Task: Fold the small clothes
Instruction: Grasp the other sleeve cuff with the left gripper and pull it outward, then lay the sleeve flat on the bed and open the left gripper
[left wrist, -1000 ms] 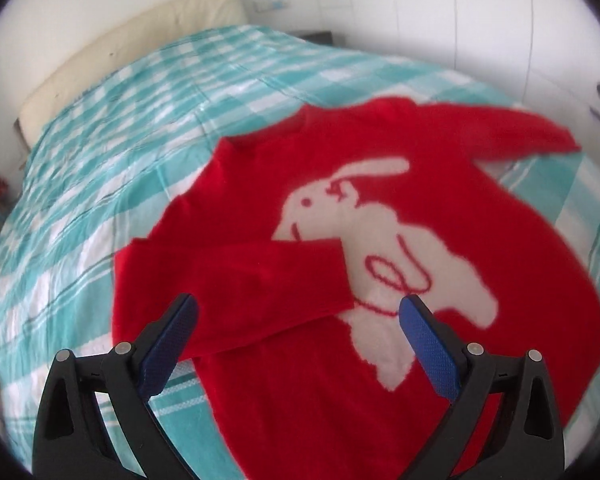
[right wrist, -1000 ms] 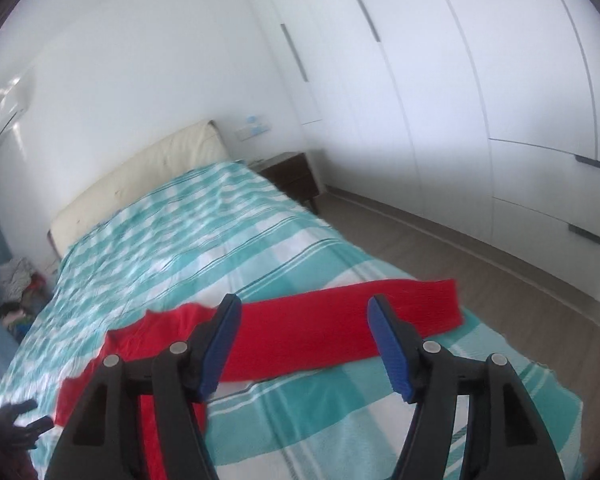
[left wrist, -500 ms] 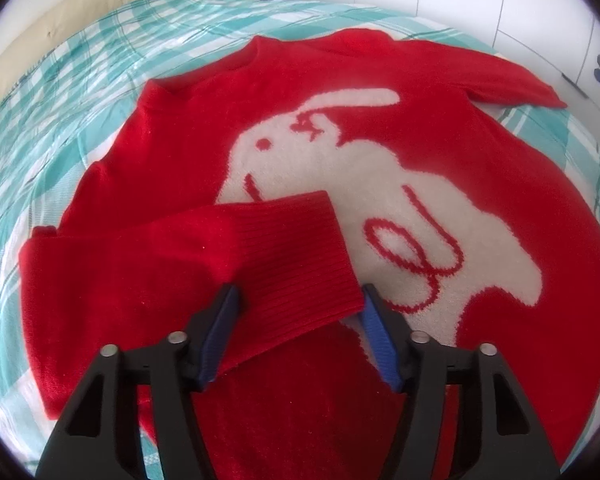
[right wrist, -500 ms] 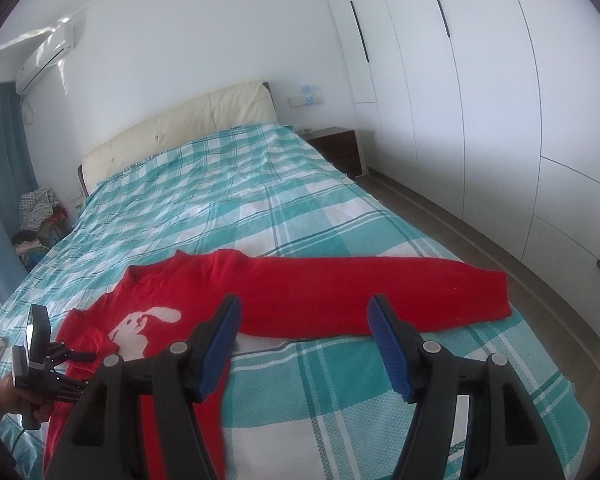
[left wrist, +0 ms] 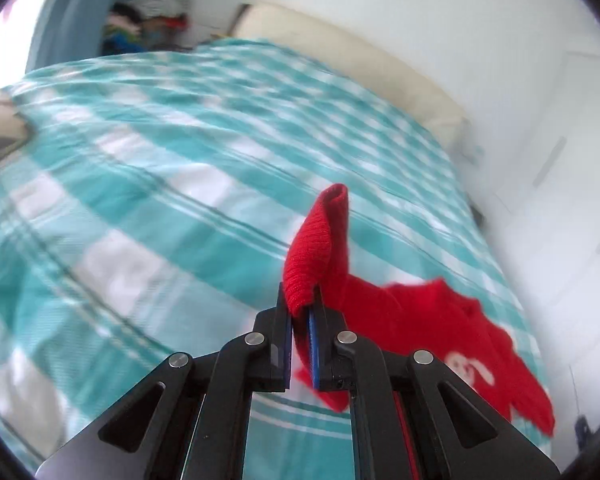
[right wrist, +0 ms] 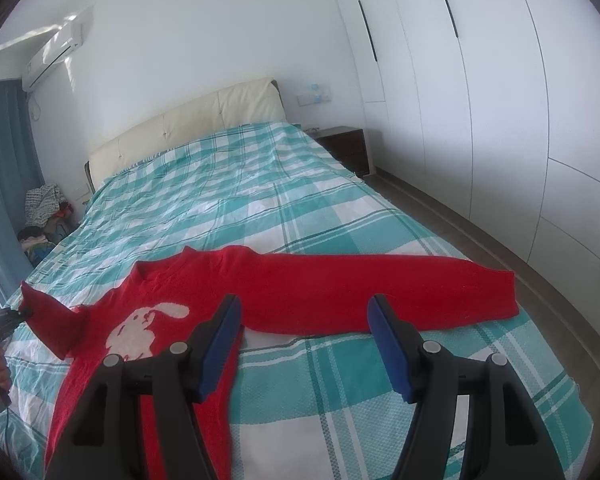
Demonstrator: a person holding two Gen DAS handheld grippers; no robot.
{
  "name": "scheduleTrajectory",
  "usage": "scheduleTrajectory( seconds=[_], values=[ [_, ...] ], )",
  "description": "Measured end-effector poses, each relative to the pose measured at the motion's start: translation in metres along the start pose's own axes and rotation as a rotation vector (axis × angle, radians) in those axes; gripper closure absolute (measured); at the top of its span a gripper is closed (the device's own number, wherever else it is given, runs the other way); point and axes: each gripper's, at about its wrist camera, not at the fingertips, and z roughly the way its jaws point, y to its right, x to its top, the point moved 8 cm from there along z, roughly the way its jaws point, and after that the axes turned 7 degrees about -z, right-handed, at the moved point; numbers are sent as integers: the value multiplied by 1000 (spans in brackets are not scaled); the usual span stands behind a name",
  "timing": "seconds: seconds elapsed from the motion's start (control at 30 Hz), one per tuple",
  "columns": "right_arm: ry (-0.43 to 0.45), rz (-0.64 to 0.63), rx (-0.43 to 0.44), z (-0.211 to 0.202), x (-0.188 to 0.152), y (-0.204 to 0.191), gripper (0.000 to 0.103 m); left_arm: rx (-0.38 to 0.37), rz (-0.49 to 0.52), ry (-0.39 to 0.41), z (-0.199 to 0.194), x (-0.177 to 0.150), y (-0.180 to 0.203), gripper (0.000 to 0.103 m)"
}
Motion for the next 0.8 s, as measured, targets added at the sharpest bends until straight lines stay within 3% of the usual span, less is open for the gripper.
scheduleTrajectory(
  seconds=[0.1, 0.17, 0.4, 0.6, 0.8],
  values=[
    [-7, -13, 9, 1, -3, -4, 38, 187, -102, 47, -9, 12, -77, 98],
    [-15, -35, 9, 4, -4, -8, 38, 238, -118, 40, -6, 6, -103, 98],
    [-47, -89, 3, 12, -13, -20, 38, 354, -138, -3, 2, -14, -120, 98],
    [-68, -84, 7, 16, -17, -17, 38, 386, -277, -130, 11, -41, -153, 98],
    [-76, -104, -1, 18, -20, -20, 38, 376, -352, -191, 18, -53, -164, 98]
  ],
)
